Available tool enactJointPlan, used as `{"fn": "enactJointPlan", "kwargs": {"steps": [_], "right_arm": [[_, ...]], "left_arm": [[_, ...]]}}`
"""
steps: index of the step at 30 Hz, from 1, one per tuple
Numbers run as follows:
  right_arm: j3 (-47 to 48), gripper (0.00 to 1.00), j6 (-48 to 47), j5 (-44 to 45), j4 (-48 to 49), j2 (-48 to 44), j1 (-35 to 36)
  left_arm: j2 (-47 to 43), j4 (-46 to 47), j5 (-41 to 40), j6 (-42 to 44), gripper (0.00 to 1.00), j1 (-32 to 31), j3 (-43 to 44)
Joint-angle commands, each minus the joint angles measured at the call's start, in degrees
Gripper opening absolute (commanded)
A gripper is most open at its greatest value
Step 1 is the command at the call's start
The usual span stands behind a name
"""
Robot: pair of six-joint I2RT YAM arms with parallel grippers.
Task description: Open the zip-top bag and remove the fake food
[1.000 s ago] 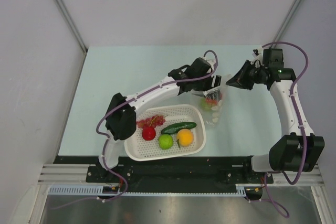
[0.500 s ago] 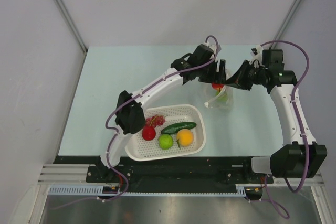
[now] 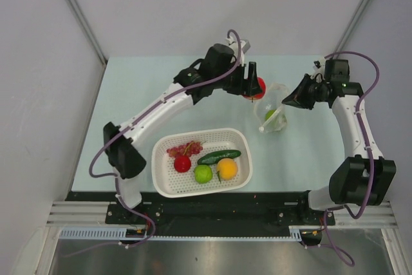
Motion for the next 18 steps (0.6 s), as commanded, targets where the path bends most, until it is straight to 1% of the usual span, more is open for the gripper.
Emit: {"fn": "enactJointPlan", "kwargs": {"steps": [1,2,3,4,5,6,9,11,14,17,18], "right_arm": [[0.73,0.0,0.35,-1.26,5.18,1.21,-0.92],[0.73,0.0,0.62,-1.62,5.45,1.56,-0.92],[0.82,0.0,1.14,-1.88,5.8,2.0,-0.92],[0.82,0.0,1.23,-2.41,6.41,2.26,-0.92],[0.9,0.0,1.32,-2.5,6.59,2.44,-0.92],[0.91,0.0,0.98,-2.85,6.86,2.62,-0.92],[0.91,0.0,0.36,-2.77,6.77,2.44,-0.92],[0.91,0.0,0.44,-3.03,6.51,2.53,-0.83],[0.91,0.0,0.44,-3.38,6.77,2.71,-0.57],[0.99,0.0,0.01,-3.55,6.33,2.97,-0.04],[0.99,0.0,-0.17,-3.38,5.98,2.97,0.05]], "left_arm": [[-12.0,-0.3,-1.67,4.75,0.0,0.1,-12.4],[-14.03,0.05,-1.49,4.66,0.0,0.1,-15.68],[-15.7,0.66,-1.84,4.31,0.0,0.1,-22.67],[-19.2,1.19,-2.28,4.13,0.0,0.01,-26.22],[-20.63,2.07,-2.72,3.79,0.0,0.18,-29.74],[-21.86,2.42,-3.07,2.82,0.0,0.27,-35.34],[-25.47,1.9,-3.25,1.15,0.0,1.24,-42.84],[-26.35,-0.11,-3.86,0.53,0.03,1.24,-45.5],[-27.31,-2.48,-5.18,-0.61,0.02,1.24,-50.86],[-31.7,-4.07,-8.78,-2.62,0.03,1.24,-56.74],[-34.93,-4.25,-9.57,-3.16,0.04,1.24,-59.89]]}}
